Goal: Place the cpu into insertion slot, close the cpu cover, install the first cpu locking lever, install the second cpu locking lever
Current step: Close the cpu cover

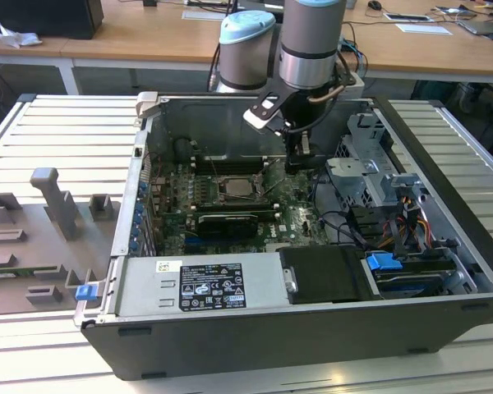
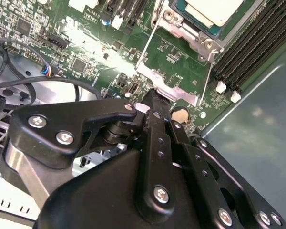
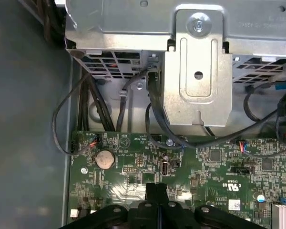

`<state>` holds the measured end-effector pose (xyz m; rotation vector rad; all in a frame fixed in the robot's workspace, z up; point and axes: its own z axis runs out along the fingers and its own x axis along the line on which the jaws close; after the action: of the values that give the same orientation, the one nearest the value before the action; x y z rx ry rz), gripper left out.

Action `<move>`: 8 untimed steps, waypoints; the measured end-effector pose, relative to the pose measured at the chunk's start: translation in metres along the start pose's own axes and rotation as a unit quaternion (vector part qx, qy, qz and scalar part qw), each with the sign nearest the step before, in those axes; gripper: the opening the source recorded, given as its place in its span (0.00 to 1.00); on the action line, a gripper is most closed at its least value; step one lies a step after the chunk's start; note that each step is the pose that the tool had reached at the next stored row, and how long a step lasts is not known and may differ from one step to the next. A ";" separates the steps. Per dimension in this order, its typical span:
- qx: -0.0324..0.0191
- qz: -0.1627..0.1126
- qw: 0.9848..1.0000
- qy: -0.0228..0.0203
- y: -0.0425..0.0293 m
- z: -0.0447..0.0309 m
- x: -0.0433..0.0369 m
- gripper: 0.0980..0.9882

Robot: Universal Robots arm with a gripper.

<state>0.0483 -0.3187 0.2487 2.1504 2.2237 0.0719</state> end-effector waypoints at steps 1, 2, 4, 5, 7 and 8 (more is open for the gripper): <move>0.000 0.000 1.000 0.000 -0.0011 0.0001 0.0000 0.01; 0.000 0.000 1.000 0.000 -0.0019 0.0000 0.0001 0.01; 0.000 0.000 1.000 0.000 -0.0054 -0.0002 0.0002 0.01; 0.000 0.000 1.000 0.000 -0.0075 -0.0003 0.0003 0.01; 0.000 0.000 1.000 0.000 -0.0115 -0.0006 0.0004 0.01; 0.000 0.000 1.000 0.000 -0.0129 -0.0007 0.0005 0.01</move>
<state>0.0353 -0.3187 0.2485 2.1504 2.2240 0.0723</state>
